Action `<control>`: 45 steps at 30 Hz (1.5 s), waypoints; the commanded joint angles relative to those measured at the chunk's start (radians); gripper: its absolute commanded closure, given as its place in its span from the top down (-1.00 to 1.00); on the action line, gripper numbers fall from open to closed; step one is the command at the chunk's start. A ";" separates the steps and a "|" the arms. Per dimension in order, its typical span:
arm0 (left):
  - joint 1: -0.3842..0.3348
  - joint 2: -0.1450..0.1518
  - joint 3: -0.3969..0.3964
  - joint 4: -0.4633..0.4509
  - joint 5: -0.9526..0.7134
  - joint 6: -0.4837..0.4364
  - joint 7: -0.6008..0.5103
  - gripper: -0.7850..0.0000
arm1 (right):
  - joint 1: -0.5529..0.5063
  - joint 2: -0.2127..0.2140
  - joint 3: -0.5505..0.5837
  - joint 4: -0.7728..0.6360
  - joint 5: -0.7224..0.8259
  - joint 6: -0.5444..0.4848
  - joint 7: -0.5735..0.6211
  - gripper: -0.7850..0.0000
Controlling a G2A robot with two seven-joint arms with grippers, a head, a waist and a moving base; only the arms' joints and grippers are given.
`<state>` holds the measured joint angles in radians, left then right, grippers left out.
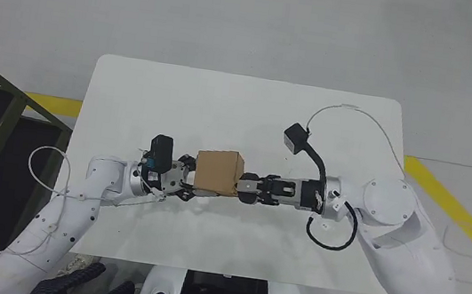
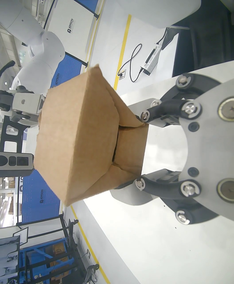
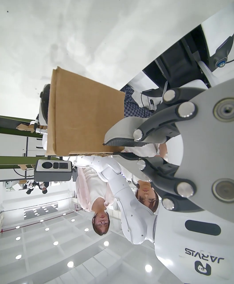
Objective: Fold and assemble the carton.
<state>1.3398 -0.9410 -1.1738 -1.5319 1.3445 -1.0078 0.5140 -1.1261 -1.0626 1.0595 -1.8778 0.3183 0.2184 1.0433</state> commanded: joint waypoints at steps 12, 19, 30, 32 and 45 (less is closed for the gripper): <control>0.000 0.000 0.000 0.000 0.000 0.000 0.000 -0.24 | -0.053 0.019 0.090 -0.023 -0.008 0.003 -0.029 -0.73; 0.000 0.000 0.000 0.000 0.000 0.000 0.000 -0.22 | -0.147 0.040 0.184 -0.055 -0.024 -0.008 -0.038 -0.72; -0.047 -0.008 0.024 0.058 -0.004 0.053 -0.181 -0.24 | -0.243 0.059 0.286 -0.104 -0.024 -0.051 -0.045 -0.72; -0.077 -0.014 0.043 0.076 0.025 0.073 -0.216 -0.24 | -0.263 0.062 0.302 -0.113 -0.025 -0.061 -0.041 -0.71; -0.221 -0.061 0.179 0.223 0.065 0.165 -0.367 0.15 | -0.311 0.068 0.315 -0.111 -0.008 -0.115 -0.044 -0.68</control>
<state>1.1266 -0.9992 -1.0030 -1.3224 1.4109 -0.8493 0.1562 -1.4376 -0.9941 1.3772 -1.9910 0.3086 0.1066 0.9988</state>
